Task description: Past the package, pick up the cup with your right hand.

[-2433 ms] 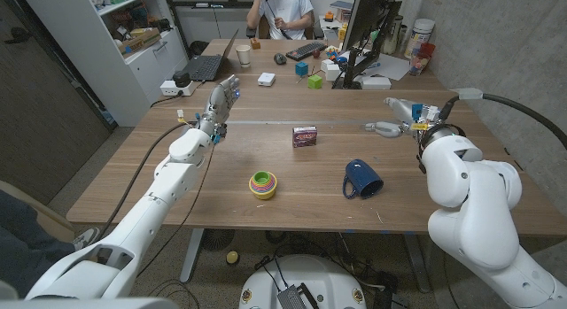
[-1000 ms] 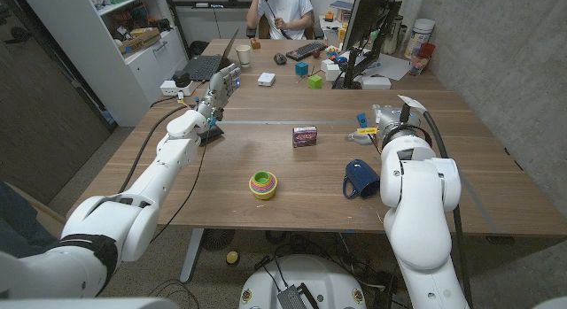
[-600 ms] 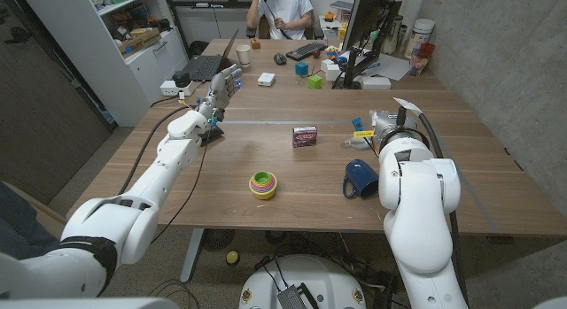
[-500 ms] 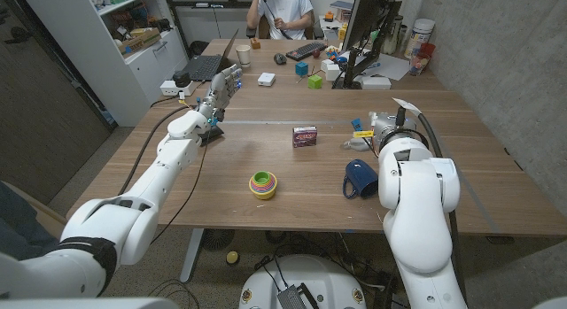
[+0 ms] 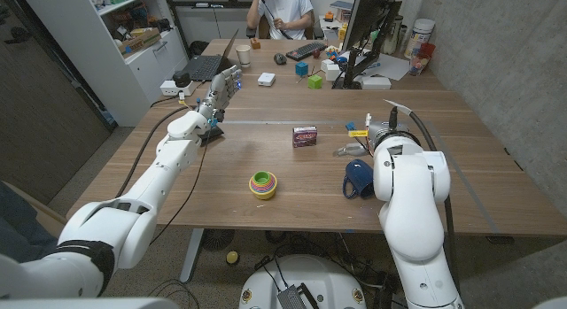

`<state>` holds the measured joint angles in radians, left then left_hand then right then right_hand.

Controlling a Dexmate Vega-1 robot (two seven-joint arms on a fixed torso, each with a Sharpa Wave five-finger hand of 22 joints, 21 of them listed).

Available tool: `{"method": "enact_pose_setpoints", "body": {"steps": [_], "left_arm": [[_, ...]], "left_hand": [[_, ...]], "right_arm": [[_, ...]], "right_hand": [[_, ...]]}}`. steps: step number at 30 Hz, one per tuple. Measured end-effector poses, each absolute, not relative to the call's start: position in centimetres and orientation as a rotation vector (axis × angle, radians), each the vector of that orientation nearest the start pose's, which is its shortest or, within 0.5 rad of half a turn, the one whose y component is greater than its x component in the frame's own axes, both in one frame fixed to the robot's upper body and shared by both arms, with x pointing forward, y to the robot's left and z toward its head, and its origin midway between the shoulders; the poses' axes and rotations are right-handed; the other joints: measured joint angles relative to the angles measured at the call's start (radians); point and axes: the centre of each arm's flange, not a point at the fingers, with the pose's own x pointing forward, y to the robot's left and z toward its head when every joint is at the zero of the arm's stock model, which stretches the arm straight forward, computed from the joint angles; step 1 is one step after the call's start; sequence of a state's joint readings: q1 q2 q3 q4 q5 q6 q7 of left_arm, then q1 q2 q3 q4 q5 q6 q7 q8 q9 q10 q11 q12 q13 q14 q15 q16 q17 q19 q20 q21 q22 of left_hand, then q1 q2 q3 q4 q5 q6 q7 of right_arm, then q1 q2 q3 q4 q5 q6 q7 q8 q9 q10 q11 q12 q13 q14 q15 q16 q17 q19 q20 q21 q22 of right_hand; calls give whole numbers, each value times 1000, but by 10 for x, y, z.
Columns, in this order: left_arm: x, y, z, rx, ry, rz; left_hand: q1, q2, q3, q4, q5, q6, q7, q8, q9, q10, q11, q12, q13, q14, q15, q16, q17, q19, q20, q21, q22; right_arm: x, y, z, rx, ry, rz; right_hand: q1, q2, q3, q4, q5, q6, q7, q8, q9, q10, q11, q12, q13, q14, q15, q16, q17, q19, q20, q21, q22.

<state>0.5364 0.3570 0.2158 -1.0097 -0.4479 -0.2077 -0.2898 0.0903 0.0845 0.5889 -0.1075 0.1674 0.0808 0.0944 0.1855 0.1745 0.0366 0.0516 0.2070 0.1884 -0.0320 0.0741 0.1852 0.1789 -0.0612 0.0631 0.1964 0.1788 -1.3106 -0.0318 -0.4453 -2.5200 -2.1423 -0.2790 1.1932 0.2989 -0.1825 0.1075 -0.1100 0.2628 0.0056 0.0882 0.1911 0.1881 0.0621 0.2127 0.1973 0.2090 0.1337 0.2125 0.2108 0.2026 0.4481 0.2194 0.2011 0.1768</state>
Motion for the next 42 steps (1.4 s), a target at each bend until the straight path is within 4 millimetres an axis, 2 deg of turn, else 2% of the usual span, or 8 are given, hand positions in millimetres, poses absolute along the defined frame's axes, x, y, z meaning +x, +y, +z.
{"method": "enact_pose_setpoints", "body": {"steps": [8, 13, 16, 19, 21, 34, 42], "left_arm": [[694, 307, 84, 60, -643, -263], [696, 308, 85, 59, -638, -258], [697, 309, 84, 59, -634, -256], [699, 309, 85, 57, -631, -253], [699, 309, 85, 59, -634, -251], [705, 305, 92, 48, -643, -214], [712, 305, 97, 37, -644, -209]], "left_hand": [[0, 0, 0, 0, 0, 5, -5, 0, 0, 0, 0, 0, 0, 0, 0, 0, 0, 0, 0, 0, 0], [0, 0, 0, 0, 0, 5, -5, 0, 0, 0, 0, 0, 0, 0, 0, 0, 0, 0, 0, 0, 0], [0, 0, 0, 0, 0, 5, -5, 0, 0, 0, 0, 0, 0, 0, 0, 0, 0, -4, 4, 0, 0], [0, 0, 0, 0, 0, 5, -5, 0, 0, 0, 0, 0, 0, 0, 0, 0, 0, -5, 5, 0, 0], [0, 0, 0, 0, 0, 5, -5, 0, 0, 0, 0, 0, 0, 0, 0, 0, 0, -5, 5, 0, 0], [0, 0, 0, 0, 0, 5, -5, 0, 0, 0, 0, 0, 0, 0, 0, 0, 0, -5, 5, 0, 0], [0, 0, 0, 0, 0, 5, -5, 0, 0, 0, 0, 0, 0, 0, 0, 0, 0, -5, 5, 0, 0]], "right_arm": [[392, -147, 12, -1630, 116, -220], [400, -148, 11, -1620, 157, -200], [405, -149, 11, -1618, 175, -193], [406, -149, 10, -1610, 181, -182], [413, -150, 11, -1615, 193, -181], [424, -165, 5, -1644, 229, -166], [429, -165, 0, -1665, 246, -160]], "right_hand": [[-12, 1, -18, 4, 7, 7, 7, 6, 0, 0, 0, 0, 0, 4, 4, 0, 0, 7, 3, 0, 3], [-17, 6, -37, 4, 15, -11, 24, -1, 0, -2, 2, 0, -5, 8, 0, 0, 0, 21, 4, 0, 3], [-17, 7, -44, 5, 22, -27, 19, -1, 0, -11, 0, 0, -5, 8, 0, 0, 0, 21, 4, 0, 3], [-22, 12, -45, 4, 22, -31, 23, -1, 0, -11, 0, 0, -5, 8, 0, 0, 0, 25, 0, 0, 3], [-22, 12, -48, 7, 23, -33, 24, -1, 0, -11, 0, 0, -6, 8, 0, 0, 0, 28, -3, 0, 3], [-22, 12, -52, 3, 26, -42, 26, -6, 0, -19, 0, 0, -9, 8, 0, 0, 0, 34, 2, 0, 3], [-22, 12, -52, 3, 34, -49, 30, -6, 0, -18, 0, -6, -9, 8, 0, 0, 0, 34, 2, 0, 0]]}}
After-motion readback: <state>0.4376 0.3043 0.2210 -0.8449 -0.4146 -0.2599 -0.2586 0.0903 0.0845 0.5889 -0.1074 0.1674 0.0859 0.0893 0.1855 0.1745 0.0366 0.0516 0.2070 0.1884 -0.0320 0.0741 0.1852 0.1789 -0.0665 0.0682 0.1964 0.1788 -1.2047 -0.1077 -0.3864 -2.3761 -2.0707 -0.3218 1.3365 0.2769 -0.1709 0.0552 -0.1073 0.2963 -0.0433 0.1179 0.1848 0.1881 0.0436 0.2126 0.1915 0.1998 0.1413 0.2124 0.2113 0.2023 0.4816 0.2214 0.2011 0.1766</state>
